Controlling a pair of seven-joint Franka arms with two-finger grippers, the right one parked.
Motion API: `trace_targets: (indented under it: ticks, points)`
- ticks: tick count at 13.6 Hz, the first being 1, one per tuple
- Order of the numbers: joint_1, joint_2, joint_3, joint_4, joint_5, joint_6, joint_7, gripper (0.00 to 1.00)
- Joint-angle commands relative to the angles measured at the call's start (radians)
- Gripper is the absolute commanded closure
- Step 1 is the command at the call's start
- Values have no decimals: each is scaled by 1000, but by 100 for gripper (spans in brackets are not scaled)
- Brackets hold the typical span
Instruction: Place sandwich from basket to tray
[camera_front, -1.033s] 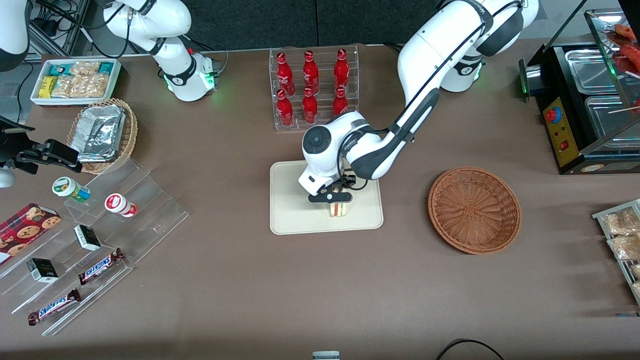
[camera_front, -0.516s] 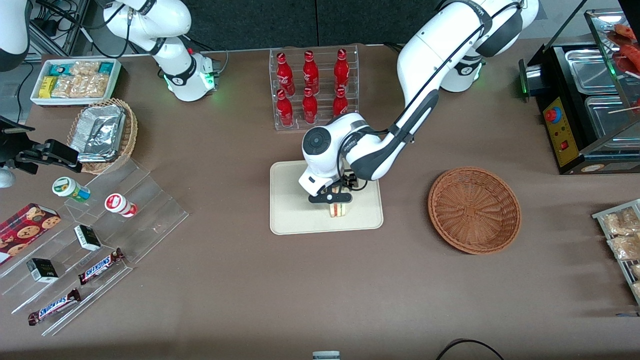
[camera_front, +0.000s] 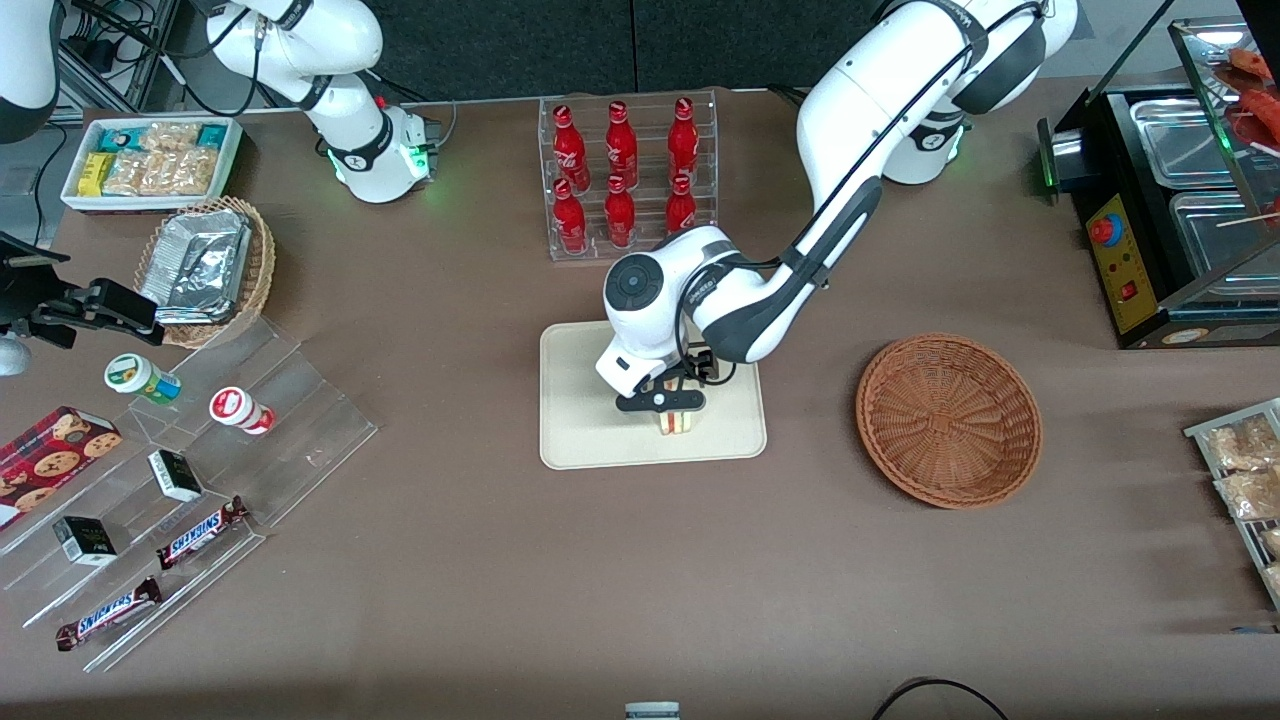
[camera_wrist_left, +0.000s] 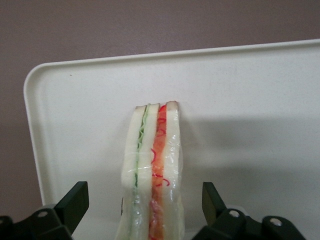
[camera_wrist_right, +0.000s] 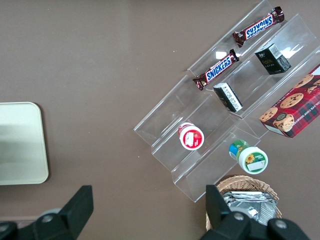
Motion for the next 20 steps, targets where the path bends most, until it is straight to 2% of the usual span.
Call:
trace_targets:
  ticks: [1, 4, 8, 9, 14, 20]
  points:
    - [-4, -48, 4, 59, 8, -106, -21, 0]
    - [59, -128, 1, 54, -63, -180, 3, 0]
    - [155, -196, -1, 10, -80, -194, 5, 0]
    - [198, -223, -2, -12, -110, -192, 23, 0]
    - [384, -317, -2, -113, -178, -188, 216, 0]
    - [536, -420, -2, -124, -285, -276, 444, 0]
